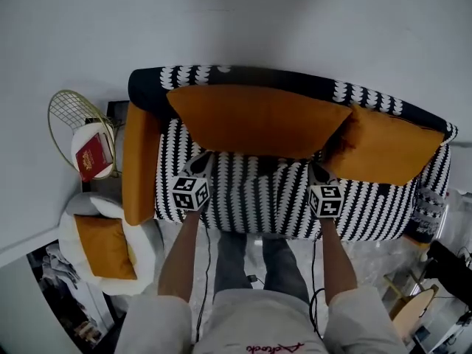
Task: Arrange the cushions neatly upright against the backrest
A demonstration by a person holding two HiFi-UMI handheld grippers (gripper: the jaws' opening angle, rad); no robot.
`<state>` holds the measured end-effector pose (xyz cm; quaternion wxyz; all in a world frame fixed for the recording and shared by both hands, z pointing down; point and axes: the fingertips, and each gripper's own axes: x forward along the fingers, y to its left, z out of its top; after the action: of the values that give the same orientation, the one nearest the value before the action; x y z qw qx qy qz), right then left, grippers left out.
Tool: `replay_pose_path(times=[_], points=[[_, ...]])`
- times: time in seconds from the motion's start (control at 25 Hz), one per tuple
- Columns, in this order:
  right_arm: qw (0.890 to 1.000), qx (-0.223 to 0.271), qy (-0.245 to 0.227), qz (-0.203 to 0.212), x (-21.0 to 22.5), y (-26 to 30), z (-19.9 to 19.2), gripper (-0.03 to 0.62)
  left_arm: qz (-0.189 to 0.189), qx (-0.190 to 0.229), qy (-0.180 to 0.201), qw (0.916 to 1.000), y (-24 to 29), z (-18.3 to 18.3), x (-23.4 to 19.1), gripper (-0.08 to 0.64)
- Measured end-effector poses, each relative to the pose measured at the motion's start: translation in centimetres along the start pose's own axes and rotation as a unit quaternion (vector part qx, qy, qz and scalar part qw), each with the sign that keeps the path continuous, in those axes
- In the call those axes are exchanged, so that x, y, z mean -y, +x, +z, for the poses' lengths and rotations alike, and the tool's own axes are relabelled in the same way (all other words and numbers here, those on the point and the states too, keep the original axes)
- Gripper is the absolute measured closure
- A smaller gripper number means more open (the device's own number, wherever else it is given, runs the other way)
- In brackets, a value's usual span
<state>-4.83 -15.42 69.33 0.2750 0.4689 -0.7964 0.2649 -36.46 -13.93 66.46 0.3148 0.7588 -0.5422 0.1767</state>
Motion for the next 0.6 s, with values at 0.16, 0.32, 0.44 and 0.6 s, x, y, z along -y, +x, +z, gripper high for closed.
replay_pose_path(times=[0.16, 0.32, 0.44, 0.6], points=[[0.999, 0.03, -0.004, 0.023, -1.7, -1.7, 2.2, 0.565, -0.003, 0.033, 0.012, 0.9994, -1.8, 1.9, 2.1, 0.531], [0.995, 0.093, -0.015, 0.033, -3.4, -5.5, 7.6, 0.565, -0.006, 0.078, 0.032, 0.9964, -4.5, 6.1, 5.2, 0.531], [0.989, 0.14, -0.035, 0.038, -5.4, -9.9, 12.4, 0.565, -0.009, 0.114, 0.043, 0.9925, -7.8, 9.6, 8.3, 0.531], [0.979, 0.191, -0.058, 0.046, -7.9, -15.4, 18.0, 0.566, -0.008, 0.155, 0.05, 0.9867, -12.0, 13.6, 11.9, 0.531]])
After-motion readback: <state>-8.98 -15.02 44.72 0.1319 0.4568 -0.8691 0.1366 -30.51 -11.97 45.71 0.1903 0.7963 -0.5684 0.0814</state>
